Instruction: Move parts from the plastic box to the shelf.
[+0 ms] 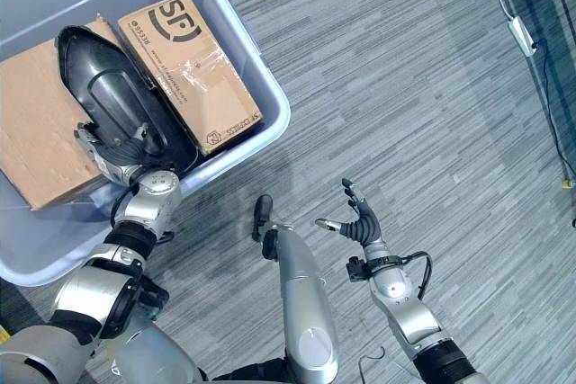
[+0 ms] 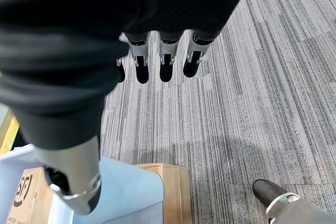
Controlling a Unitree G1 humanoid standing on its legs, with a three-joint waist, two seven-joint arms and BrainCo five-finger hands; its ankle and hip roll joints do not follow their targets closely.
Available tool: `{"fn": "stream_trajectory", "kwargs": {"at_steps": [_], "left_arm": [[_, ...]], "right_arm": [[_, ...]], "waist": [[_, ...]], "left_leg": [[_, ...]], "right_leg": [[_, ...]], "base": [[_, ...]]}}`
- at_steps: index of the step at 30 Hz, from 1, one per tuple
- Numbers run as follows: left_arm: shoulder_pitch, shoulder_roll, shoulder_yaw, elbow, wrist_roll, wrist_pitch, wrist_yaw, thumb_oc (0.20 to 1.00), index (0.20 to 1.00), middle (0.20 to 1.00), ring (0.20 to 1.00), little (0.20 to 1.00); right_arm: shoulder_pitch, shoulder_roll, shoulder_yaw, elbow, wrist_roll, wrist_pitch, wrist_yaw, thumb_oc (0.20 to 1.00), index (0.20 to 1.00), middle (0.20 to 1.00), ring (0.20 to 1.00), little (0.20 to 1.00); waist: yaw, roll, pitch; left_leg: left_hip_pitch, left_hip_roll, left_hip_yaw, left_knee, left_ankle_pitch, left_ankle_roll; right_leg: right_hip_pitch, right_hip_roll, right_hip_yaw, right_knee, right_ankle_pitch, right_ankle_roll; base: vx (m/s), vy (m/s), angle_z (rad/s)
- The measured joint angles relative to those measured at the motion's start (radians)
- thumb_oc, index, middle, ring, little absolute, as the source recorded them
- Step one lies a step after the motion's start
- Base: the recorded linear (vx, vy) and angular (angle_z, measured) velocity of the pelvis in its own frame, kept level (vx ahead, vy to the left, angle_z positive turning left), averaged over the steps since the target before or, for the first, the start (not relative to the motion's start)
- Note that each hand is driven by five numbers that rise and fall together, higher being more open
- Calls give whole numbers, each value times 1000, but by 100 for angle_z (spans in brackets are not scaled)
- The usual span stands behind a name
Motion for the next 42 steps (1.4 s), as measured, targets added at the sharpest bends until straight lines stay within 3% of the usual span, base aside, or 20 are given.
{"fn": "stream_trajectory", "kwargs": {"at_steps": [7, 14, 22, 26, 30, 37, 38, 39, 42], "left_arm": [[-35, 2, 1, 32, -53, 24, 15, 1000, 1000, 1000, 1000, 1000], [-42, 2, 0, 56, -109, -25, 45, 1000, 1000, 1000, 1000, 1000], [-46, -4, -13, 56, -117, -24, 29, 1000, 1000, 1000, 1000, 1000], [-62, -3, -44, 56, -95, 54, 25, 1000, 1000, 1000, 1000, 1000], [-78, 7, -89, 70, -37, 179, 19, 1000, 1000, 1000, 1000, 1000], [-97, 9, -100, 82, 8, 266, -3, 1000, 1000, 1000, 1000, 1000], [-105, 8, -100, 82, 1, 266, -3, 398, 398, 398, 398, 398], [-106, 7, -99, 82, 5, 263, -3, 200, 200, 200, 200, 200], [-106, 20, -101, 91, 43, 304, -2, 200, 200, 200, 200, 200]], "right_arm": [[-29, 0, -1, -7, 0, 18, 7, 1000, 1000, 1000, 1000, 1000], [-32, 0, 0, -19, 0, 26, 11, 1000, 1000, 1000, 1000, 1000], [-33, 0, 2, -19, 1, 35, 11, 1000, 1000, 1000, 1000, 1000], [-33, 0, 1, -27, 2, 38, 12, 1000, 1000, 1000, 1000, 1000], [-34, -1, -1, -33, 3, 52, 22, 1000, 1000, 1000, 1000, 1000], [-46, -11, -4, -43, 3, 57, 29, 1000, 1000, 1000, 1000, 1000], [-53, -28, -8, -81, 3, 55, 29, 1000, 1000, 1000, 1000, 1000], [-54, -30, -12, -92, 3, 55, 28, 1000, 1000, 1000, 1000, 1000], [-56, -30, -29, -77, 4, 55, 18, 1000, 1000, 1000, 1000, 1000]], "waist": [[1, -2, -1], [-2, -2, -2], [0, -4, -3], [2, -5, -3], [0, -7, -5], [2, -5, -10], [2, -2, -11], [3, -2, -11], [10, -2, -11]], "left_leg": [[-12, -2, 8, 1, 0, 0], [-12, -2, 12, 0, 0, 0], [-25, -9, 8, 1, 0, 0], [-25, -15, 10, -1, 0, 2], [-20, -24, 25, -2, -5, 10], [-17, -34, 47, -5, -9, 17], [-24, -37, 49, -3, -9, 18], [-25, -38, 48, -2, -10, 18], [-15, -42, 53, -9, -9, 18]], "right_leg": [[-21, 0, 15, 0, 0, 1], [-29, -2, 17, 7, 1, -1], [-32, -12, 17, 5, 1, 0], [-31, -16, 17, -7, 6, 9], [-31, -20, 23, -21, 19, 10], [-51, -23, 44, -22, 21, 22], [-58, -25, 49, -25, 27, 24], [-59, -25, 49, -25, 28, 24], [-54, -26, 49, -26, 29, 23]], "base": [[2, -1, -1], [0, 0, 0], [-1, -11, 2], [-2, -3, 1], [7, 31, -3], [-5, 30, -4], [0, 0, 0], [0, 0, 0], [3, -2, -1]]}}
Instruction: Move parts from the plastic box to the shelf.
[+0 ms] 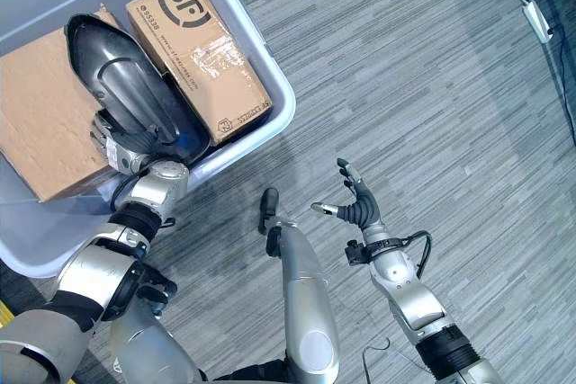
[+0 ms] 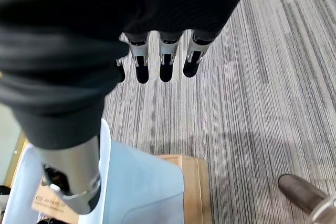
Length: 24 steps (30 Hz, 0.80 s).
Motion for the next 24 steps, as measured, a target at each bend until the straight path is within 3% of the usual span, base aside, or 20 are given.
{"fn": "stream_trajectory", "kwargs": {"at_steps": [12, 19, 24], "left_arm": [[1, 93, -11, 82, -48, -3, 37, 200, 200, 200, 200, 200], [67, 155, 145, 149, -305, -24, 83, 200, 200, 200, 200, 200], [72, 155, 200, 151, -357, -56, 79, 200, 200, 200, 200, 200]], "right_arm": [[-3, -8, -8, 17, 20, 0, 0, 1000, 1000, 1000, 1000, 1000], [0, -10, -10, 20, 21, 0, -9, 1000, 1000, 1000, 1000, 1000], [2, -10, -11, 19, 20, -1, -6, 1000, 1000, 1000, 1000, 1000]], "waist": [[-11, 6, -8], [-29, 8, -8], [-15, 8, -8]], "left_leg": [[4, 0, 12, -1, 3, -6], [-1, -2, 9, 2, 6, -8], [-25, -5, -9, 17, 8, -6]], "right_leg": [[-9, 0, 5, 4, 2, -4], [-24, -8, 6, 33, 1, -19], [-44, -19, 5, 52, -4, -24]], "base": [[0, -2, -1], [-5, 9, 2], [-13, 34, 6]]}}
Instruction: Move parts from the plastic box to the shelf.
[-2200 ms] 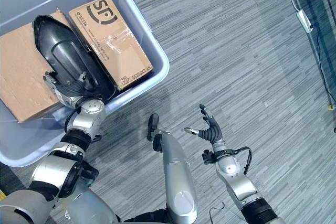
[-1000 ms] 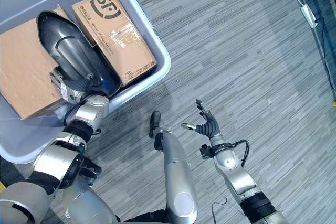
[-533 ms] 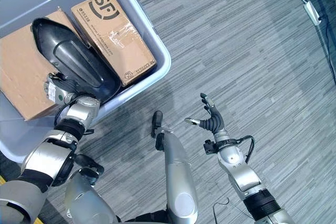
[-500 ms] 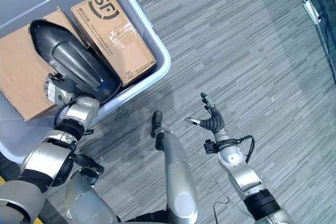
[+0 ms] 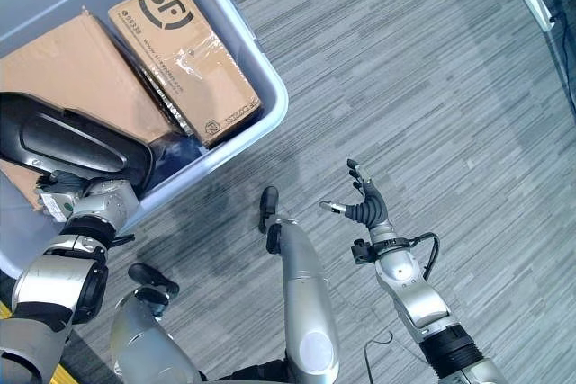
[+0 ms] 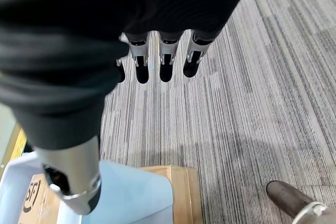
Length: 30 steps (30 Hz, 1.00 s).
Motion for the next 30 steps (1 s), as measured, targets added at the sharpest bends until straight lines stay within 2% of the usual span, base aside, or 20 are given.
{"fn": "stream_trajectory", "kwargs": {"at_steps": [4, 7, 10, 11, 13, 14, 16, 18, 20, 22, 23, 25, 26, 28, 30], "left_arm": [[34, -7, 40, -59, 7, -61, -37, 200, 200, 200, 200, 200], [81, -2, 66, -133, 66, -67, -50, 200, 200, 200, 200, 200], [113, 44, 68, -206, 152, -72, -65, 200, 200, 200, 200, 200], [122, 61, 67, -219, 184, -74, -66, 200, 200, 200, 200, 200], [160, 82, 72, -253, 262, -90, -61, 200, 200, 200, 200, 200], [179, 95, 85, -287, 270, -96, -61, 200, 200, 200, 200, 200], [205, 100, 108, -297, 299, -129, -53, 200, 200, 200, 200, 200], [211, 124, 125, -303, 303, -144, -50, 200, 200, 200, 200, 200], [215, 146, 133, -307, 339, -166, -50, 200, 200, 200, 200, 200], [226, 159, 133, -362, 339, -183, -67, 200, 200, 200, 200, 200], [270, 157, 122, -378, 344, -209, -72, 200, 200, 200, 200, 200], [313, 156, 107, -383, 367, -228, -80, 200, 200, 200, 200, 200], [336, 155, 104, -394, 375, -230, -95, 200, 200, 200, 200, 200], [426, 137, 96, -422, 405, -241, -143, 200, 200, 200, 200, 200], [527, 109, 90, -450, 406, -262, -200, 200, 200, 200, 200, 200]], "right_arm": [[3, 0, 0, -1, -2, 0, 0, 1000, 1000, 1000, 1000, 1000], [16, 0, -2, -1, -4, 0, 9, 1000, 1000, 1000, 1000, 1000], [51, 0, -14, -3, -15, -7, 22, 1000, 1000, 1000, 1000, 1000], [67, -1, -34, -3, -26, -14, 27, 1000, 1000, 1000, 1000, 1000], [117, -48, -55, -4, -29, -33, 36, 1000, 1000, 1000, 1000, 1000], [123, -49, -62, -3, -35, -34, 40, 1000, 1000, 1000, 1000, 1000], [153, -73, -74, -5, -49, -48, 44, 1000, 1000, 1000, 1000, 1000], [175, -78, -82, -4, -74, -64, 51, 1000, 1000, 1000, 1000, 1000], [212, -80, -87, -4, -82, -85, 57, 1000, 1000, 1000, 1000, 1000], [232, -79, -89, -4, -101, -96, 60, 1000, 1000, 1000, 1000, 1000], [247, -78, -84, -3, -103, -106, 68, 1000, 1000, 1000, 1000, 1000], [261, -78, -82, -3, -103, -126, 80, 1000, 1000, 1000, 1000, 1000], [256, -76, -78, -3, -103, -129, 89, 1000, 1000, 1000, 1000, 1000], [269, -72, -56, -4, -104, -130, 102, 1000, 1000, 1000, 1000, 1000], [261, -63, -33, -5, -121, -128, 120, 1000, 1000, 1000, 1000, 1000]], "waist": [[4, -2, 3], [7, 1, 6], [13, 11, 7], [17, 19, 12], [30, 75, 9], [31, 79, 12], [32, 113, 6], [28, 133, -5], [28, 168, -61], [28, 184, -79], [28, 204, -145], [37, 224, -199], [38, 225, -204], [62, 223, -232], [91, 223, -241]], "left_leg": [[14, -3, -6, 12, -1, 2], [70, -16, 1, 9, -1, 2], [134, -33, 6, 6, -4, 7], [160, -37, 9, -4, -4, 7], [207, -45, 9, -14, -4, 7], [226, -57, 17, -19, -2, 7], [268, -70, 31, -45, -1, 8], [317, -98, 41, -85, 8, 14], [334, -116, 56, -122, 20, 16], [410, -160, 59, -199, 56, 20], [426, -172, 60, -230, 62, 21], [437, -178, 54, -236, 79, 37], [450, -178, 54, -236, 83, 43], [454, -180, 40, -237, 106, 75], [443, -182, 4, -250, 164, 115]], "right_leg": [[16, -10, 0, 16, -1, -2], [62, -22, 7, 29, -15, 3], [116, -32, 14, 37, -34, 15], [137, -36, 16, 40, -36, 17], [181, -41, 16, 34, -46, 17], [188, -45, 24, 35, -46, 17], [218, -48, 29, 30, -49, 21], [250, -60, 33, 25, -55, 29], [253, -65, 36, 13, -56, 34], [306, -75, 32, 7, -63, 51], [312, -78, 30, 5, -81, 51], [331, -80, 28, 4, -91, 61], [346, -84, 23, 12, -99, 66], [355, -91, 21, 41, -133, 64], [364, -95, 4, 64, -159, 60]], "base": [[-13, 67, 5], [-9, 101, 5], [23, 113, 4], [49, 161, 3], [52, 156, 4], [35, 94, -3], [59, 128, -3], [49, 105, 3], [60, 115, 1], [62, 57, 11], [85, -3, 10], [65, -52, 9], [41, -64, 18], [27, -118, 18], [5, -95, 31]]}}
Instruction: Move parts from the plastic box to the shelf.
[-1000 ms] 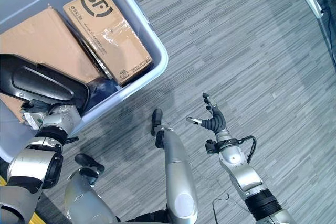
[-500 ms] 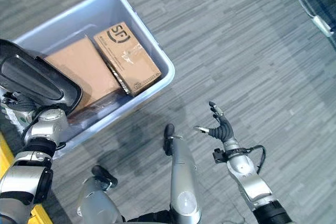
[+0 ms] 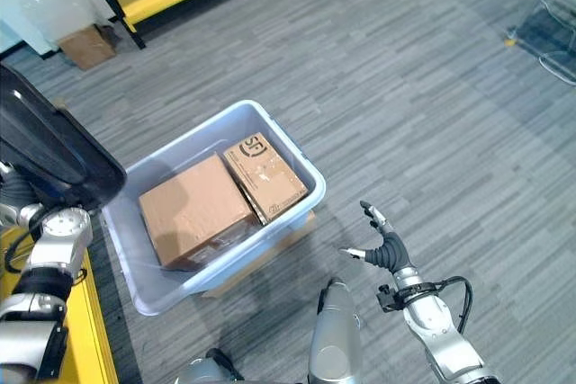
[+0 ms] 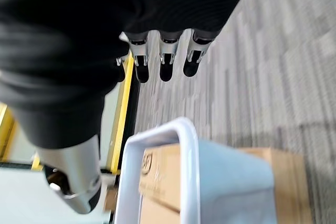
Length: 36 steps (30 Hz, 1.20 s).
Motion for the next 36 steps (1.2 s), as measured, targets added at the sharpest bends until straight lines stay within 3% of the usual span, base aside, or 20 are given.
{"fn": "stream_trajectory", "kwargs": {"at_steps": [5, 6, 8, 9, 10, 11, 12, 13, 14, 15, 16, 18, 20, 22, 25, 27, 29, 32, 33, 36], "left_arm": [[200, -140, -21, -12, -81, -2, -169, 200, 200, 200, 200, 200], [239, -161, -46, -29, -85, -2, -196, 200, 200, 200, 200, 200], [299, -190, -110, -73, -88, -2, -234, 200, 200, 200, 200, 200], [318, -206, -169, -86, -85, -2, -257, 200, 200, 200, 200, 200], [276, -203, -197, -97, -70, -2, -273, 200, 200, 200, 200, 200], [257, -208, -191, -96, -67, 7, -285, 200, 200, 200, 200, 200], [248, -228, -204, -110, -27, 11, -317, 200, 200, 200, 200, 200], [283, -237, -213, -183, 36, -9, -320, 200, 200, 200, 200, 200], [296, -206, -238, -248, 85, -13, -331, 200, 200, 200, 200, 200], [259, -160, -272, -295, 114, -14, -353, 200, 200, 200, 200, 200], [253, -141, -273, -357, 144, -15, -369, 200, 200, 200, 200, 200], [278, -105, -281, -393, 189, -19, -382, 200, 200, 200, 200, 200], [309, -67, -262, -390, 217, -28, -379, 200, 200, 200, 200, 200], [344, -55, -257, -385, 246, -25, -380, 200, 200, 200, 200, 200], [390, -53, -222, -387, 316, -27, -378, 200, 200, 200, 200, 200], [387, -52, -194, -391, 342, -28, -377, 200, 200, 200, 200, 200], [386, -48, -175, -406, 363, -37, -378, 200, 200, 200, 200, 200], [376, -43, -161, -421, 398, -60, -380, 200, 200, 200, 200, 200], [377, -36, -157, -429, 404, -59, -380, 200, 200, 200, 200, 200], [386, -11, -153, -451, 410, -52, -380, 200, 200, 200, 200, 200]], "right_arm": [[-82, 37, 36, 1, -32, 14, 53, 1000, 1000, 1000, 1000, 1000], [-106, 38, 36, 0, -37, 16, 61, 1000, 1000, 1000, 1000, 1000], [-120, 37, 33, -2, -39, 26, 67, 1000, 1000, 1000, 1000, 1000], [-107, 11, 32, -21, -37, 44, 67, 1000, 1000, 1000, 1000, 1000], [-105, 31, 12, -27, -35, 65, 65, 1000, 1000, 1000, 1000, 1000], [-92, 50, -1, -42, -24, 69, 65, 1000, 1000, 1000, 1000, 1000], [10, 35, -46, -73, -9, 81, 64, 1000, 1000, 1000, 1000, 1000], [94, 22, -73, -133, 18, 83, 54, 1000, 1000, 1000, 1000, 1000], [103, 31, -82, -154, 23, 76, 45, 1000, 1000, 1000, 1000, 1000], [88, 72, -81, -120, 24, 79, 40, 1000, 1000, 1000, 1000, 1000], [36, 74, -81, -71, 22, 79, 47, 1000, 1000, 1000, 1000, 1000], [-53, 87, -63, 30, 20, 79, 14, 1000, 1000, 1000, 1000, 1000], [-119, 93, -11, 48, 19, 72, 8, 1000, 1000, 1000, 1000, 1000], [-140, 118, 11, 47, 19, 68, 7, 1000, 1000, 1000, 1000, 1000], [-113, 144, 40, -11, 20, 71, -5, 1000, 1000, 1000, 1000, 1000], [-113, 145, 39, -22, 20, 82, -24, 1000, 1000, 1000, 1000, 1000], [-108, 153, 36, -41, 20, 104, -38, 1000, 1000, 1000, 1000, 1000], [-110, 158, 37, -53, 20, 130, -53, 1000, 1000, 1000, 1000, 1000], [-111, 158, 36, -64, 20, 136, -51, 1000, 1000, 1000, 1000, 1000], [-103, 160, 31, -76, 20, 136, -42, 1000, 1000, 1000, 1000, 1000]], "waist": [[86, -2, -13], [103, -3, -14], [109, -1, -13], [107, 24, -29], [103, -10, -5], [130, -53, 19], [116, -61, 12], [93, -35, -61], [72, 12, -104], [76, -22, -113], [103, -9, -106], [156, 14, -111], [179, 13, -114], [200, 1, -113], [203, -33, -121], [216, -44, -120], [235, -43, -118], [246, -41, -115], [257, -39, -111], [264, -42, -103]], "left_leg": [[4, -16, -86, -182, 300, 1], [-5, -15, -90, -220, 368, 16], [-19, -31, -70, -285, 454, 116], [-31, -52, -20, -352, 454, 115], [-88, -55, 71, -278, 417, 101], [-97, -15, 140, 12, 165, 31], [-79, -44, 145, 252, 0, 4], [-83, -87, 167, 418, -76, 30], [-71, -160, 126, 287, -167, 91], [-45, -253, 136, 122, -156, 78], [-19, -309, 136, -16, -139, 86], [30, -368, 115, -140, -123, 154], [30, -393, 78, -184, -153, 192], [22, -404, 72, -193, -165, 171], [9, -443, 7, -176, -182, 188], [-3, -474, -41, -181, -176, 203], [-10, -497, -78, -177, -171, 226], [-8, -527, -137, -196, -159, 247], [-10, -529, -143, -196, -142, 275], [-11, -544, -174, -214, -143, 270]], "right_leg": [[23, 0, -76, -13, -42, -71], [28, -4, -103, -14, -46, -82], [54, -11, -168, -11, -55, -118], [74, -12, -230, -15, -72, -124], [93, -54, -292, -47, -66, -157], [181, -52, -343, -169, 20, -144], [321, -73, -451, -276, 72, -94], [373, -75, -518, -323, 92, -35], [347, -55, -366, -246, 81, 25], [343, -75, -267, -286, 83, 25], [348, -80, -295, -317, 112, 29], [377, -88, -306, -322, 117, 38], [380, -78, -277, -325, 88, 81], [384, -70, -245, -339, 95, 84], [403, -94, -248, -345, 108, 119], [414, -89, -213, -363, 114, 134], [440, -103, -223, -357, 130, 150], [443, -122, -195, -340, 115, 148], [436, -122, -192, -342, 125, 142], [429, -124, -163, -348, 162, 151]], "base": [[-34, -58, 40], [-105, -36, 51], [-136, -88, 92], [-183, -122, 171], [-259, -39, 151], [-326, 34, 177], [-306, 204, 185], [-259, 377, 274], [-253, 532, 285], [-213, 523, 243], [-167, 407, 164], [-112, 303, 93], [-103, 306, 76], [-139, 376, 40], [-91, 232, 55], [-119, 343, 78], [-88, 273, 69], [-119, 240, 70], [-148, 219, 39], [-81, 235, 32]]}}
